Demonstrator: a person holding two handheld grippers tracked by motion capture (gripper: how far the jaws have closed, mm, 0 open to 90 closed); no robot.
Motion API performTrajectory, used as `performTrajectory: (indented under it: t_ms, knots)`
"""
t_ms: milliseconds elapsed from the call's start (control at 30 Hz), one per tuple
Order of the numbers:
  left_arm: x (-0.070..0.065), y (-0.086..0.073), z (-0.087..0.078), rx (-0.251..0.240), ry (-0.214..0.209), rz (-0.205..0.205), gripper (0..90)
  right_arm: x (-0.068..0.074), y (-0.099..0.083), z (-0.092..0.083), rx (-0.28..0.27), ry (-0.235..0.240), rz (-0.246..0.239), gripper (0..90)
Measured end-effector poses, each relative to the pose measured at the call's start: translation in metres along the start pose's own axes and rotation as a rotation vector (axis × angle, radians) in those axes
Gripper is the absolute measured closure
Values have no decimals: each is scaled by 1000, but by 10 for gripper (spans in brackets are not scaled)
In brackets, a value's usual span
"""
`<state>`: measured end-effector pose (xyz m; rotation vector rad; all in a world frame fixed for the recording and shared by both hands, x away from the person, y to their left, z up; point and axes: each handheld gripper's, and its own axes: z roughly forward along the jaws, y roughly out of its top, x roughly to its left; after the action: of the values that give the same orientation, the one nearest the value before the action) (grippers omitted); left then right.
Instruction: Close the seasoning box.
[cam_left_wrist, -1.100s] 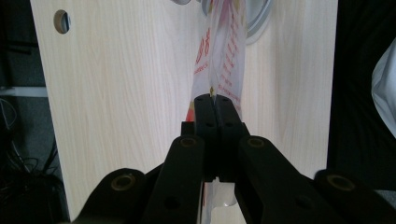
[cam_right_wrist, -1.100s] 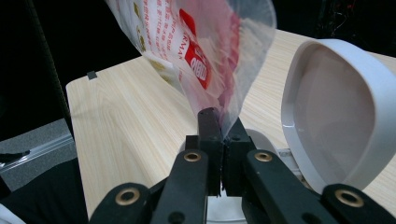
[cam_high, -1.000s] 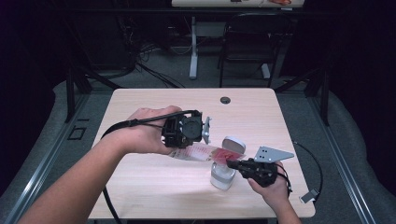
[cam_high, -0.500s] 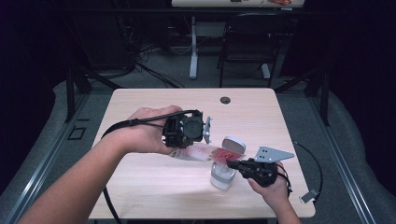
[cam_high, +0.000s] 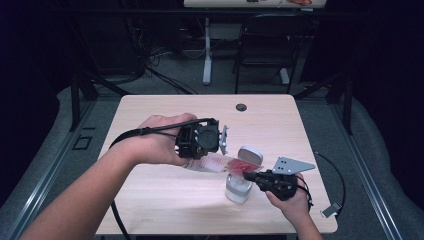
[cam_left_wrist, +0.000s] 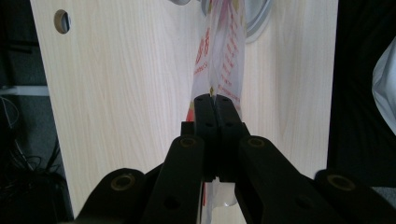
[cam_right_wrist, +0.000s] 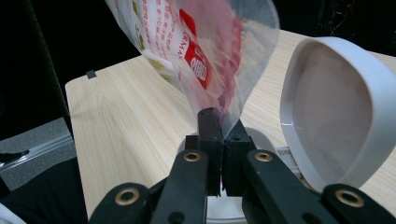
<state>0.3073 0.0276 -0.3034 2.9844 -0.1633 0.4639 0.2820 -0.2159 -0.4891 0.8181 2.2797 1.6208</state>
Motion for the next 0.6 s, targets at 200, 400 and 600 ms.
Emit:
performTrajectory:
  t_ms: [200, 400, 600]
  knots:
    - [0, 2, -1, 9, -1, 8, 900, 0, 0, 0, 8, -3, -1, 892]
    - [-1, 3, -2, 9, 1, 10, 900, 1, 1, -1, 18, -5, -2, 892]
    - [-2, 7, -2, 12, 1, 20, 900, 3, 1, -4, 23, -14, -6, 893]
